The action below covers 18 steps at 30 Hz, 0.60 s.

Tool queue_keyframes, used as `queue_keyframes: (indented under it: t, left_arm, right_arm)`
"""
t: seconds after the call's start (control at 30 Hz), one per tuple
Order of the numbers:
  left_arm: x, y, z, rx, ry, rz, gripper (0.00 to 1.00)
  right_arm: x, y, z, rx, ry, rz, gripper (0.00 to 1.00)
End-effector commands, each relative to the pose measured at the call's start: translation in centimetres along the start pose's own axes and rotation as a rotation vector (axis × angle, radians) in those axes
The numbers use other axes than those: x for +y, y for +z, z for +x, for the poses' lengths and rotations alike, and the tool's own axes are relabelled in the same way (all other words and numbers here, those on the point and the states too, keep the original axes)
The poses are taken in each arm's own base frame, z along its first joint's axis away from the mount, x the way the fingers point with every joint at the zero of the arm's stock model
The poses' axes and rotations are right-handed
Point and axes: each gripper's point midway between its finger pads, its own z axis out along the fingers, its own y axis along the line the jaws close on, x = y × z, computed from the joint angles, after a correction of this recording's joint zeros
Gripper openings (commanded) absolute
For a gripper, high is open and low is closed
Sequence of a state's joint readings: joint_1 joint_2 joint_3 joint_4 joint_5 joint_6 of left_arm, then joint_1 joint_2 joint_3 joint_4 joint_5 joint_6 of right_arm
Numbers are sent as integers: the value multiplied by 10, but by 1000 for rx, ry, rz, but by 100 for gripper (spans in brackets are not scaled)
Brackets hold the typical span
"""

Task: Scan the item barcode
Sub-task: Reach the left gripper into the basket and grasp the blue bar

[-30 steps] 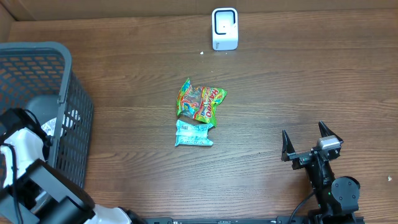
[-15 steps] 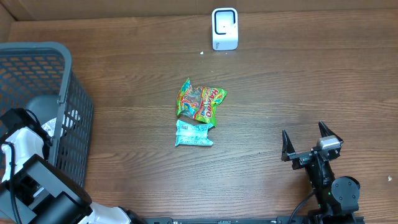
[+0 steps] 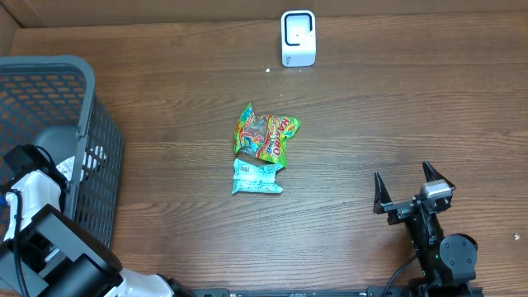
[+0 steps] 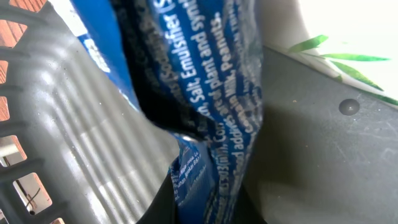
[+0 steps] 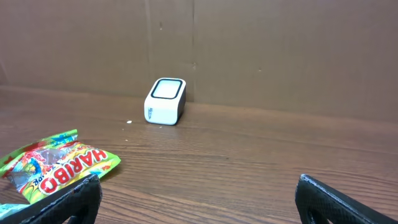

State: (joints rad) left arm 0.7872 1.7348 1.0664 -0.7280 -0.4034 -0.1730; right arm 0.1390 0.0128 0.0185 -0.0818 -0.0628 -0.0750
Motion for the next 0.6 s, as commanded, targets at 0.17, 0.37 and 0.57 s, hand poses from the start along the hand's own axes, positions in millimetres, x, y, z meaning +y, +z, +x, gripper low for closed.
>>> queue_keyframes:
  t: [0.17, 0.37, 0.57]
  left_arm:
    - [-23, -38, -28, 5, -8, 192, 4]
    - [-26, -125, -75, -82, -26, 301, 4]
    - [-40, -237, -101, -241, 30, 445, 4]
  right_arm:
    - [1, 0, 2, -4, -1, 0, 100]
    - [1, 0, 2, -4, -1, -1, 100]
    - [1, 0, 2, -4, -2, 0, 100]
